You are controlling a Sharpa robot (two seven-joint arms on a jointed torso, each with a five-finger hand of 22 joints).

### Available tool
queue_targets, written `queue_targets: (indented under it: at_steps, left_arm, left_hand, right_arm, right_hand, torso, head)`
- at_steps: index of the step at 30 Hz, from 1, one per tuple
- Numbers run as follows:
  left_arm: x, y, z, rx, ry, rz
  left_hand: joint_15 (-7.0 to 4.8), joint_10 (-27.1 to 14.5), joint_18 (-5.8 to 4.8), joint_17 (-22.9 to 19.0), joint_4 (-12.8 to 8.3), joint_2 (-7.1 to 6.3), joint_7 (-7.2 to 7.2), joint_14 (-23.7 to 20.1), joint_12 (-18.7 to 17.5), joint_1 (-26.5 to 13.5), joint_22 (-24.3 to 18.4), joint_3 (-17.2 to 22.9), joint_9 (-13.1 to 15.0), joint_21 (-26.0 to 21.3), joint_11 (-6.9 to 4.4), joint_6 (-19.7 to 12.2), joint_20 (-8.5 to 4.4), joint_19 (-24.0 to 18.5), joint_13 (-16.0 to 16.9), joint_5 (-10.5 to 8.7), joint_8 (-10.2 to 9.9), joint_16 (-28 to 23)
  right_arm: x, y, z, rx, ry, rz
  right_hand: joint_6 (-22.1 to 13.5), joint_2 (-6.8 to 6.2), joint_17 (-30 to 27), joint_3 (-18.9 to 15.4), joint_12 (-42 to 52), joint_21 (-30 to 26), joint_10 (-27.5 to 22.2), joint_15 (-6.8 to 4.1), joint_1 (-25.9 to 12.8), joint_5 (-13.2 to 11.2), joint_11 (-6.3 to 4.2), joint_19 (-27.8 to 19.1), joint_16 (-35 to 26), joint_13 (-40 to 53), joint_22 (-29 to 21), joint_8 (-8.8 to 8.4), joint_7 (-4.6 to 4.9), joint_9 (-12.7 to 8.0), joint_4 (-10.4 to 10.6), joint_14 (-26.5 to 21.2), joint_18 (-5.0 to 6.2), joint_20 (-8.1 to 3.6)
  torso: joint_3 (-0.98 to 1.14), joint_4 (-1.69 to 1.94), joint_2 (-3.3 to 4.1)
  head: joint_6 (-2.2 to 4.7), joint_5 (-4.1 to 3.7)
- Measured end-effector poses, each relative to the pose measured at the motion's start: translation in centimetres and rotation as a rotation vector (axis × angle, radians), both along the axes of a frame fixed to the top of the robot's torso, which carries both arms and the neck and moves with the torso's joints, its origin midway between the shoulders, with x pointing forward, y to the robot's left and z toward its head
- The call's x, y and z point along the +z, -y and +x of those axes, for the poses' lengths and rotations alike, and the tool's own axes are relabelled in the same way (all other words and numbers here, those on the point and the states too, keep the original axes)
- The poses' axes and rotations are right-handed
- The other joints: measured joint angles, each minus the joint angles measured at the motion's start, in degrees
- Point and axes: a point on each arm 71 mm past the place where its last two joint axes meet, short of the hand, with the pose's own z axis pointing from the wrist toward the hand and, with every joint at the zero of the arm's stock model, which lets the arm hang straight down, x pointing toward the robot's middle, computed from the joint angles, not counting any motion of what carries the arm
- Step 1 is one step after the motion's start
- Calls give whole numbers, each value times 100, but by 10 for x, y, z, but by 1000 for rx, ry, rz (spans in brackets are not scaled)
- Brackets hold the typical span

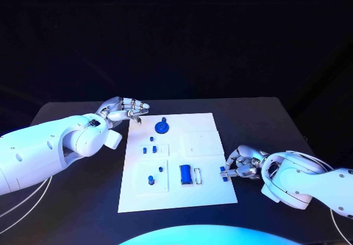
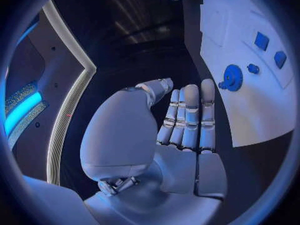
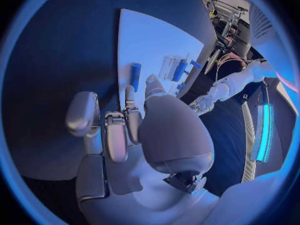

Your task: Assemble the parts on the task board

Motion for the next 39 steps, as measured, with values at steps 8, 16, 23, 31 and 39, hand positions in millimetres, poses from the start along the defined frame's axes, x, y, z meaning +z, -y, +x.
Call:
queue_targets:
  at_steps: [8,16,23,31,39]
  left_arm:
    - [0,-1,0,2,0,1]
    - [0,-2,0,3,-1,1]
    - [0,-3,0,4,-1,2]
    - [0,-4,-1,6,-1,3]
    - [0,-3,-1,6,-1,2]
  left_hand:
    - [0,0,0,0,0,0,0,0,0,0,0,0,0,0,0,0,0,0,0,0,0,0]
    - [0,0,0,0,0,0,-1,0,0,0,1,0,0,0,0,0,0,0,1,0,0,0]
    - [0,0,0,-1,0,0,2,0,0,0,-2,0,-1,0,0,-24,0,0,1,0,0,0]
    - [0,0,0,-5,0,0,0,0,0,0,-6,0,-1,0,0,-40,0,0,1,0,0,0]
    - [0,0,0,-5,0,0,0,0,0,0,-6,0,-1,0,0,-40,0,0,1,0,0,7]
  right_arm:
    - [-4,-3,-1,31,25,-41]
    - [-6,-9,1,79,76,-93]
    - [-7,-21,3,121,115,-117]
    - [-7,-28,4,157,148,-142]
    - [-5,-35,4,198,177,-157]
  right_hand:
    - [41,0,0,0,5,5,0,0,0,0,0,0,0,-1,8,0,0,12,0,0,0,0]
    - [90,0,-1,0,5,22,0,0,-1,0,0,0,0,-4,23,67,-23,50,0,0,0,0]
    - [137,1,-1,0,5,22,22,0,-2,0,-23,0,0,-4,23,86,-32,50,0,0,1,0]
    - [162,-68,-2,200,11,22,38,-46,219,0,-40,22,0,16,35,77,-38,50,-25,0,1,-22]
    - [250,-503,-2,1488,-154,-45,-51,-53,1000,30,-52,-10,0,-21,73,-234,25,2,36,-9,2,-54]
  torso:
    - [1,0,-1]
    - [3,-3,-2]
    - [5,-2,0]
    - [4,-3,1]
    - [1,-3,-3]
  head:
    - [-9,15]
    - [-18,23]
    - [-27,31]
    - [-37,26]
    - [-30,23]
